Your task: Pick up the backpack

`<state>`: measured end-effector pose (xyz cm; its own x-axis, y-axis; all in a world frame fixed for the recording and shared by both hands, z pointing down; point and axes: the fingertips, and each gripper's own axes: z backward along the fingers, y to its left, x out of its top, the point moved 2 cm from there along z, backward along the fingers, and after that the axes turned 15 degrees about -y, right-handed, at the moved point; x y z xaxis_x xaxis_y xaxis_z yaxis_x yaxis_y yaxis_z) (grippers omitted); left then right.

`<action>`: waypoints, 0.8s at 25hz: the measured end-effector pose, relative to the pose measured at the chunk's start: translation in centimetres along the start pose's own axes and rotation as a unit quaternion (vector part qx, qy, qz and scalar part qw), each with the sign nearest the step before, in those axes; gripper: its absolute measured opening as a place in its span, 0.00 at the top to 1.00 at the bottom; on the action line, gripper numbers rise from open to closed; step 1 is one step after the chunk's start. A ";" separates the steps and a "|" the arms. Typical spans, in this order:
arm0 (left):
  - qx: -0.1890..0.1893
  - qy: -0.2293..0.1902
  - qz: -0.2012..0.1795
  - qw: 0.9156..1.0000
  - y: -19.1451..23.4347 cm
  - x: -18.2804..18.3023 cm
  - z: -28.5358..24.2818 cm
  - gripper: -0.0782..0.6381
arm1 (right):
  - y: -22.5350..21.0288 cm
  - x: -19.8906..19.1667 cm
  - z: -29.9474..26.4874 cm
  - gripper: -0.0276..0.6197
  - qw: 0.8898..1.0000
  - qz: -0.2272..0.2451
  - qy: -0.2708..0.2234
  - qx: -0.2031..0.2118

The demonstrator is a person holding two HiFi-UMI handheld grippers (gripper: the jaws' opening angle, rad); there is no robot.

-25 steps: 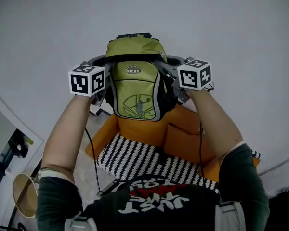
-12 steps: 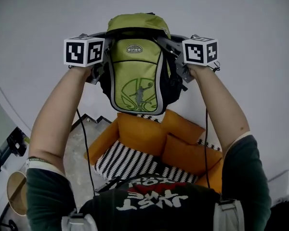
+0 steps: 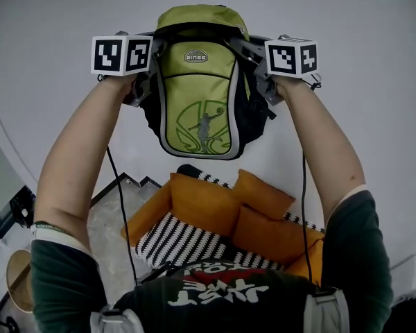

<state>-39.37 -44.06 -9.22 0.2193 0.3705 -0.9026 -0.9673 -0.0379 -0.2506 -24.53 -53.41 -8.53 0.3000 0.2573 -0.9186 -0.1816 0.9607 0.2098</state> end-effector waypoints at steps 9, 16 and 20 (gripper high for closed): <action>0.000 -0.010 -0.010 1.000 -0.1 0.2 0.0 0.85 | 0.2 0.2 0.1 0.84 1.000 0.007 -0.009 0.001; -0.001 0.000 -0.011 1.000 0.0 0.1 -0.4 0.85 | -0.2 0.0 -0.1 0.84 1.000 -0.003 -0.004 -0.005; -0.001 0.005 -0.007 1.000 0.3 -0.2 -0.8 0.85 | -0.5 -0.1 -0.3 0.84 1.000 -0.003 0.000 -0.010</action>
<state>-39.58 -44.92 -9.42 0.2345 0.3618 -0.9023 -0.9637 -0.0353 -0.2646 -24.79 -53.99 -8.62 0.3021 0.2516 -0.9195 -0.1979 0.9601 0.1977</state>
